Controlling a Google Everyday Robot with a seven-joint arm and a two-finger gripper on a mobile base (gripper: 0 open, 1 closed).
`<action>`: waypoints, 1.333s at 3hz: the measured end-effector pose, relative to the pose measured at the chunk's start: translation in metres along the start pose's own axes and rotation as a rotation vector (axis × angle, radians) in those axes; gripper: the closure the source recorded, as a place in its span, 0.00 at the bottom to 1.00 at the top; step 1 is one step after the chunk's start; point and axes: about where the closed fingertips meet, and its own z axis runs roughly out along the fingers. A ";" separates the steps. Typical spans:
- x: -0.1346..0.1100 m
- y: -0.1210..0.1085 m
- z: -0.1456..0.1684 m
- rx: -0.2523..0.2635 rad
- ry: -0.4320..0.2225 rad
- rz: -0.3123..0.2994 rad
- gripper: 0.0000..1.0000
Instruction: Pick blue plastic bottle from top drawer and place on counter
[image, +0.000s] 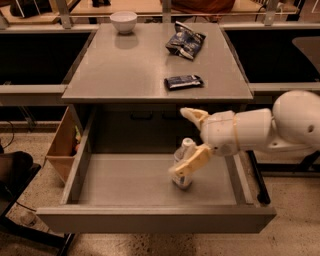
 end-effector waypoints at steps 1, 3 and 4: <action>0.024 0.001 0.035 0.067 -0.225 0.082 0.00; 0.012 -0.006 0.048 0.089 -0.270 0.083 0.00; -0.024 -0.020 0.038 0.097 -0.196 0.079 0.00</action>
Offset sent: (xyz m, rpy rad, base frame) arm 0.0649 0.0432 -0.0797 0.5329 -0.2401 -0.2410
